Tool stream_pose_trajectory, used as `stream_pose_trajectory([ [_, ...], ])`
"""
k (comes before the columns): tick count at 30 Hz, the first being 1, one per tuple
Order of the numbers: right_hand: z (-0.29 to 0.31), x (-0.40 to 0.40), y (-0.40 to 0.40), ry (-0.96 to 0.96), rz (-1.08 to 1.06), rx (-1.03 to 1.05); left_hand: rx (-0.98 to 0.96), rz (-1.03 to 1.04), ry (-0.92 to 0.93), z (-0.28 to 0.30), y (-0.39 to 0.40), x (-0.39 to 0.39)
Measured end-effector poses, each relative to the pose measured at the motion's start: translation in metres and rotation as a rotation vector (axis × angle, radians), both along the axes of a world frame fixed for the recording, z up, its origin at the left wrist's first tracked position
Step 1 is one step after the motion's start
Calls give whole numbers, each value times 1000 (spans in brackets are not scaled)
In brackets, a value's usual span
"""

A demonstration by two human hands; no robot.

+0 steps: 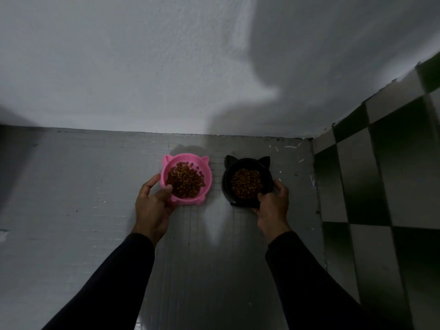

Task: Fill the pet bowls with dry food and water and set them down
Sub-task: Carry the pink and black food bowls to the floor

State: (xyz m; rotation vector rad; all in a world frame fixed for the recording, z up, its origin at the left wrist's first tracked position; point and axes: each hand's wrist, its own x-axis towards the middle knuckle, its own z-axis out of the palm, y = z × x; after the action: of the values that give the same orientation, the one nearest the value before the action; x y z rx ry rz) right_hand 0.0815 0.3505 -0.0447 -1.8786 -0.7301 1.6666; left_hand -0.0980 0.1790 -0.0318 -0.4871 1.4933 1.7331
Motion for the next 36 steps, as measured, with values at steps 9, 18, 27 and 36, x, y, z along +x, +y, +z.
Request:
stream_pose_trajectory([
  [9, 12, 1, 3, -290, 212, 152, -117, -61, 214, -19, 2, -5],
  [18, 8, 8, 7, -478, 284, 253, -443, -147, 435, -28, 2, -11],
  [27, 1, 16, 13, -564, 357, 262, -637, -213, 599, -19, -5, -9],
  [36, -3, 20, 15, -589, 418, 252, -618, -240, 606, -7, -6, -4],
])
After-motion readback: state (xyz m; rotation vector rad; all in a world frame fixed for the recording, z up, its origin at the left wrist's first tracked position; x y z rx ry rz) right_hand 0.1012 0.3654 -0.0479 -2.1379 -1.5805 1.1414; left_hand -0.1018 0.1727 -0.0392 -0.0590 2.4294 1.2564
